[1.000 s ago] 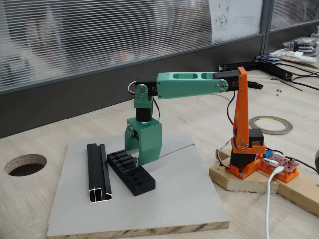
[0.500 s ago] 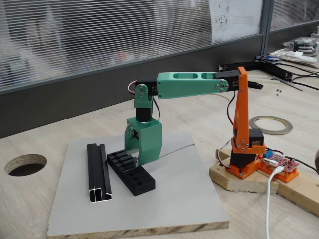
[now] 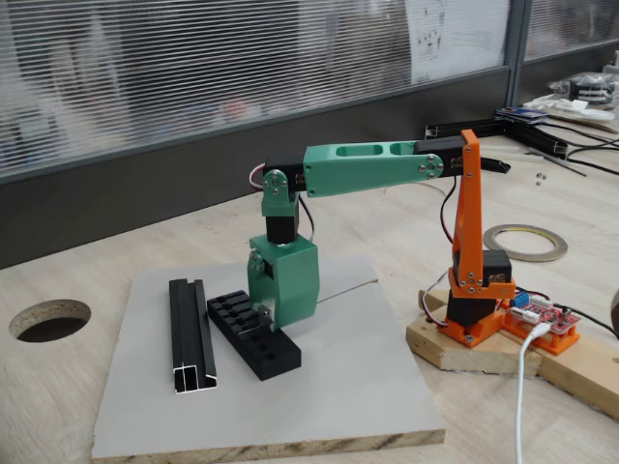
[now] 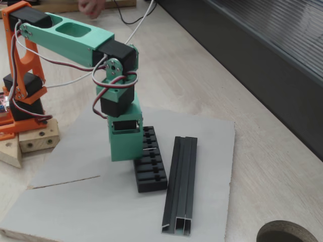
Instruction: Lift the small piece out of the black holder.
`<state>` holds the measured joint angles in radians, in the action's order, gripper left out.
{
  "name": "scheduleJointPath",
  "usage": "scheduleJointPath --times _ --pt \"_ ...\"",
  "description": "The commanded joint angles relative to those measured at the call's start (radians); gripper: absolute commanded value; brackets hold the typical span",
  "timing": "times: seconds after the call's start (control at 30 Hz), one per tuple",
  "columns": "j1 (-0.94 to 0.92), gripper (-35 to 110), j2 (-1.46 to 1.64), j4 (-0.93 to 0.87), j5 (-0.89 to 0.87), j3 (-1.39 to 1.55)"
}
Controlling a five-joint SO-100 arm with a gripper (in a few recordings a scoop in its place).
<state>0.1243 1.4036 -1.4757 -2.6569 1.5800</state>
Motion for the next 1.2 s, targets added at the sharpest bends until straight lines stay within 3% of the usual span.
scheduleJointPath --times 0.0,1.17 --pt "0.006 31 0.046 -0.012 -0.011 0.012" --pt "0.006 27 0.048 -0.017 -0.014 -0.11"
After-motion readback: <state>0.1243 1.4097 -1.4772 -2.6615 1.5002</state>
